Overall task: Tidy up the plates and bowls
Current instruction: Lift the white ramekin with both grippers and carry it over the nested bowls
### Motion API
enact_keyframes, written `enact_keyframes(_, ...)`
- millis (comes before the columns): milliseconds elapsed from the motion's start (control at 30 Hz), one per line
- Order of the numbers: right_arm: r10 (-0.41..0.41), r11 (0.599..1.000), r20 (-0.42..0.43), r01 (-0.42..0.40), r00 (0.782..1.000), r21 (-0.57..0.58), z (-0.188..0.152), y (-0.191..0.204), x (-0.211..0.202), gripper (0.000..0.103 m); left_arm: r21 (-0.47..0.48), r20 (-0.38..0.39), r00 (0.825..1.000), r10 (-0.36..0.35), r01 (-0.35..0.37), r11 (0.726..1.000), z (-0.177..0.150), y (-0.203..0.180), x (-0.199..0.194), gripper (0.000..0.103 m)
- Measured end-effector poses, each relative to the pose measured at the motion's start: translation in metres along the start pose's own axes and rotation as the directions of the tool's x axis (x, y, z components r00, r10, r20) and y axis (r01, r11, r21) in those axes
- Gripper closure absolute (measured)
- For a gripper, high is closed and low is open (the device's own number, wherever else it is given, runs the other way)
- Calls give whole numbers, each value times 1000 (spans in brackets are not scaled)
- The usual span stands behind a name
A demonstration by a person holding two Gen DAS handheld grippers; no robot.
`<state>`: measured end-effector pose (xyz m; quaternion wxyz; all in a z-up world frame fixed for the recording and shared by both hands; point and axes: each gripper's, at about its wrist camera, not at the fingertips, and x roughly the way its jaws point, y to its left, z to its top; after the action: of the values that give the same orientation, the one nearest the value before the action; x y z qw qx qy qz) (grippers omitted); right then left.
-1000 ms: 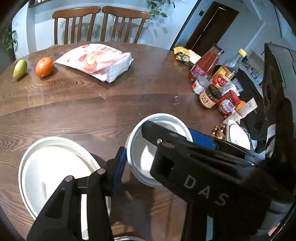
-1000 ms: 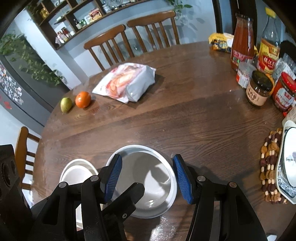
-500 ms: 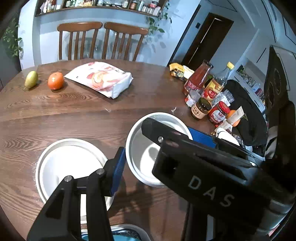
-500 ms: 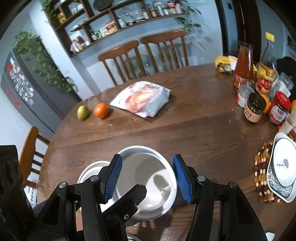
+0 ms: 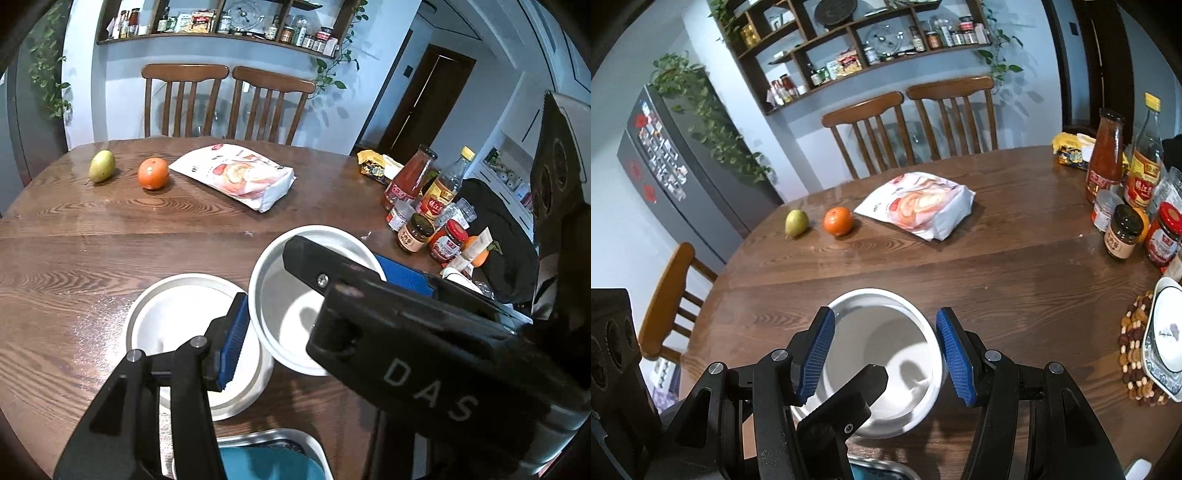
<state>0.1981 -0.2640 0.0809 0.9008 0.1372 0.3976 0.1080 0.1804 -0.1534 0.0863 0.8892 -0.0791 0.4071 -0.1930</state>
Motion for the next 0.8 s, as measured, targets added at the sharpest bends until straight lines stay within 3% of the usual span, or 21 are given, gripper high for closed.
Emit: enact_keyframes(800, 85, 992, -65, -90, 994, -88, -20, 48, 21, 42, -84, -9, 993, 114, -115, 990, -20, 44, -20, 59)
